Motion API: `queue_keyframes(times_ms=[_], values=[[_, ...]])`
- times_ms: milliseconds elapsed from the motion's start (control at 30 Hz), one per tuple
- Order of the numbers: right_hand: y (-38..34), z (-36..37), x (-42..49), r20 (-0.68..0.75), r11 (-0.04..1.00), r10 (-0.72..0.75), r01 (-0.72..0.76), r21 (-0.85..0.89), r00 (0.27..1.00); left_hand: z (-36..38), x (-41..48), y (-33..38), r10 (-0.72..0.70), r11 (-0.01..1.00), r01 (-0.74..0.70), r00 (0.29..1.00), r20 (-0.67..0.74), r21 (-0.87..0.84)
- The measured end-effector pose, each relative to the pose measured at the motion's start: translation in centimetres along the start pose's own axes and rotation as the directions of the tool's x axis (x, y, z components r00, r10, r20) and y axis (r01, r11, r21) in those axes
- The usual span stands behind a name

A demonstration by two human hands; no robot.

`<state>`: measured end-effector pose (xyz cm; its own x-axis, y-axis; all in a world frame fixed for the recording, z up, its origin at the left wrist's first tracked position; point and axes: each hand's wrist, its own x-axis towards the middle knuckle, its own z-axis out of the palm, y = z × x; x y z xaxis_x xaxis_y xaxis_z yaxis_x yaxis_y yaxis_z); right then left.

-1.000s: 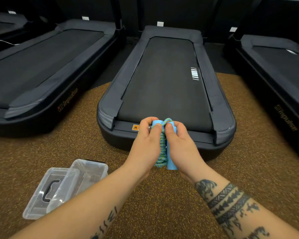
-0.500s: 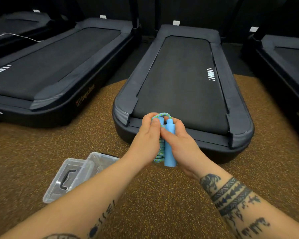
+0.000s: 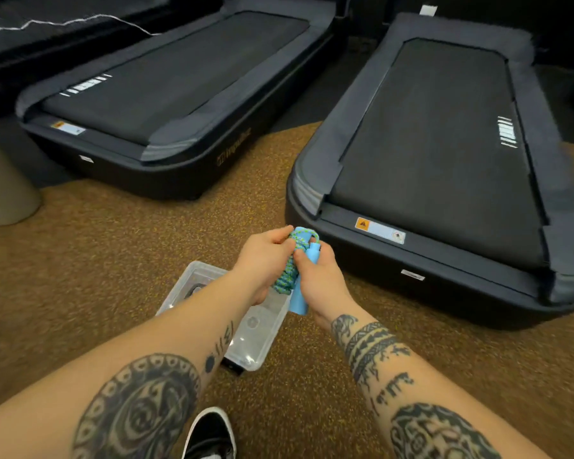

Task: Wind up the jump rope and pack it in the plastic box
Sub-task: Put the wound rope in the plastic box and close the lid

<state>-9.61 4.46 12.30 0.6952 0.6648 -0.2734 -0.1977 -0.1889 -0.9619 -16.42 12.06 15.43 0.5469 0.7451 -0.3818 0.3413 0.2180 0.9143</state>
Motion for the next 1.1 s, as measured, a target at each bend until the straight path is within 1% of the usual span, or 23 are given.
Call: queue_keyframes(times_ms=[100, 200, 267, 367, 433, 533, 600, 667, 767, 833, 900, 1000, 1100], values=[[4.5, 2.6, 1.8, -0.01, 0.995, 0.093, -0.093, -0.032, 0.996, -1.1, 2.8, -4.7, -0.03, 0.998, 0.038, 0.991, -0.132, 0.059], [9.3, 5.6, 3.9, 0.017, 0.976, 0.208, -0.207, -0.064, 0.978, -3.1, 5.3, -8.8, -0.102, 0.978, 0.13, 0.98, -0.171, 0.162], [12.3, 7.5, 5.2, 0.033, 0.955, 0.295, -0.294, -0.036, 0.955, -4.3, 6.7, -11.3, -0.159, 0.967, 0.186, 0.975, -0.155, 0.174], [16.5, 9.6, 7.0, 0.004, 0.907, 0.42, -0.42, 0.021, 0.908, -4.8, 9.1, -15.9, -0.244, 0.947, 0.252, 0.968, -0.065, 0.197], [19.0, 10.4, 8.1, -0.011, 0.869, 0.494, -0.493, 0.046, 0.869, -4.4, 10.2, -18.4, -0.285, 0.928, 0.288, 0.957, -0.05, 0.236], [22.8, 11.1, 9.9, -0.055, 0.797, 0.604, -0.602, 0.056, 0.795, -3.7, 11.6, -20.9, -0.346, 0.913, 0.346, 0.938, -0.04, 0.218], [26.8, 11.5, 11.6, -0.099, 0.751, 0.66, -0.659, 0.048, 0.745, -3.4, 12.6, -21.9, -0.397, 0.899, 0.397, 0.917, -0.038, 0.186], [28.8, 11.9, 12.6, -0.122, 0.731, 0.681, -0.678, 0.076, 0.722, -3.4, 13.4, -23.0, -0.439, 0.887, 0.442, 0.897, -0.053, 0.132], [25.7, 12.1, 12.1, -0.107, 0.713, 0.7, -0.689, 0.128, 0.706, -3.3, 14.0, -24.0, -0.495, 0.863, 0.499, 0.867, -0.063, 0.08], [25.4, 12.0, 12.3, -0.119, 0.709, 0.705, -0.693, 0.13, 0.699, -3.0, 14.2, -24.4, -0.549, 0.835, 0.55, 0.834, -0.057, 0.002], [26.7, 12.2, 12.8, -0.144, 0.715, 0.699, -0.691, 0.108, 0.7, -2.8, 14.1, -24.3, -0.573, 0.819, 0.568, 0.818, -0.054, -0.083], [32.5, 12.5, 15.1, -0.193, 0.726, 0.679, -0.686, 0.037, 0.708, -3.0, 14.5, -24.7, -0.56, 0.827, 0.556, 0.827, -0.04, -0.083], [31.4, 12.1, 15.6, -0.214, 0.72, 0.678, -0.694, -0.003, 0.704, -3.1, 14.6, -24.8, -0.568, 0.821, 0.565, 0.823, -0.012, -0.085]])
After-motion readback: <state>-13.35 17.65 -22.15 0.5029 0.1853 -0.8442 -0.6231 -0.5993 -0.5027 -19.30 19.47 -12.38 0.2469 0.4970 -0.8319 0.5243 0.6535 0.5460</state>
